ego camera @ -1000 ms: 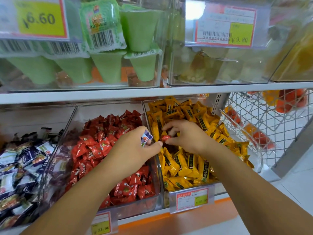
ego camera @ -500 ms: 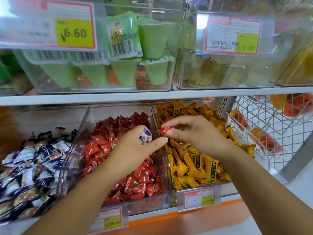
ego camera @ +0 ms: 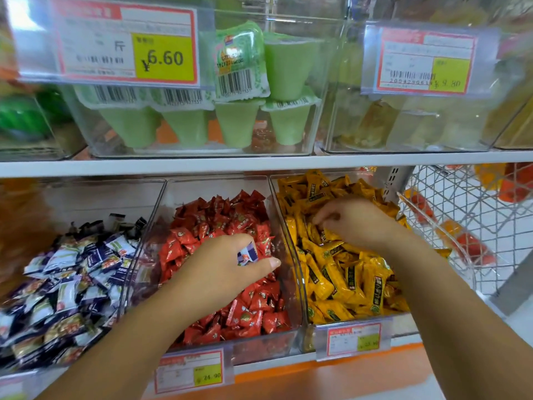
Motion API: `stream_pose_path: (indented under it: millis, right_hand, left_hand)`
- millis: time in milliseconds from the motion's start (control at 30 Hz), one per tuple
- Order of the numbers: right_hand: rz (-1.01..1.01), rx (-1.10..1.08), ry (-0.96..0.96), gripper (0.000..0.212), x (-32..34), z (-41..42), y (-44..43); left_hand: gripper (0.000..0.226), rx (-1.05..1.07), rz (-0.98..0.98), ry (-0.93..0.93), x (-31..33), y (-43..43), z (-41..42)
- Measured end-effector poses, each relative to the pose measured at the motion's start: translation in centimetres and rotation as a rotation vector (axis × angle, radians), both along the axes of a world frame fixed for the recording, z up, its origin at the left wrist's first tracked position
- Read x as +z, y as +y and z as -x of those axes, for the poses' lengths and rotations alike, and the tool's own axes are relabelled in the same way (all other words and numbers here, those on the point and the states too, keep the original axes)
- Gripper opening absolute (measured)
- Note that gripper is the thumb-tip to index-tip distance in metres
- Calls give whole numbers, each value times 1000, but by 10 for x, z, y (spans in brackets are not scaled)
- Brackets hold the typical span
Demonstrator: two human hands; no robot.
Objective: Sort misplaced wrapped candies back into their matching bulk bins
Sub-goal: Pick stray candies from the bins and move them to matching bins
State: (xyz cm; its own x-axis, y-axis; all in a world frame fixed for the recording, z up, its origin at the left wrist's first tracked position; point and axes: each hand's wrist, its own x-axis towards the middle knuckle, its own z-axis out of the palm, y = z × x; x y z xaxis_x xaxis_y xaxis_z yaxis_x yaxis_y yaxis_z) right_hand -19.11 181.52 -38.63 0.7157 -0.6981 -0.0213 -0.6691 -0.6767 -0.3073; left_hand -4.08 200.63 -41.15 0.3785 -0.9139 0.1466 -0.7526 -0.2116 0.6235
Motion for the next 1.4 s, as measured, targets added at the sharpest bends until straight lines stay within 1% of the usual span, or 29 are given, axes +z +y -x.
stream_pose_path:
  millis: [67, 233, 433, 500, 567, 700, 800, 900, 967, 1067, 1133, 1233, 1267, 1333, 1400]
  right_hand:
    - [16, 26, 152, 29, -7, 3, -4]
    - [37, 6, 274, 56, -29, -10, 0]
    - [57, 18, 322, 62, -24, -13, 10]
    - [115, 22, 270, 64, -31, -16, 7]
    - [157, 29, 180, 63, -38, -18, 3]
    - [126, 40, 47, 59, -48, -14, -3]
    - [85, 28, -29, 54, -51, -13, -6]
    - [73, 20, -71, 56, -51, -13, -5]
    - [19, 5, -116, 55, -50, -13, -6]
    - [-158, -10, -249, 46, -42, -10, -5]
    - [-205, -33, -294, 47, -31, -3, -8]
    - [-148, -92, -352, 46, -7, 10, -20]
    - [-91, -101, -387, 41, 1, 14, -24]
    - [17, -104, -420, 24, 11, 20, -32]
    - [43, -121, -377, 12, 12, 24, -37]
  left_hand:
    - [52, -20, 0, -10, -2, -4, 2]
    - [52, -32, 22, -30, -3, -15, 8]
    - [48, -1, 40, -39, -1, -23, 18]
    - [47, 8, 45, -36, -1, -25, 20]
    - [49, 8, 52, -20, -3, -27, 21]
    - [53, 5, 64, 9, -4, -30, 22]
    - [51, 5, 58, 3, -3, -33, 25]
    - [48, 5, 59, 1, -2, -35, 27]
    - [48, -2, 64, 10, -1, -35, 27]
    - [47, -15, 64, 18, -1, -35, 25]
    - [47, -18, 52, 30, 0, -36, 24]
    - [47, -19, 34, 21, 1, -36, 23]
    - [47, -19, 29, 15, 1, -36, 23]
    - [47, -19, 19, 13, 0, -36, 23]
    - [47, -20, 15, 27, 0, -37, 24]
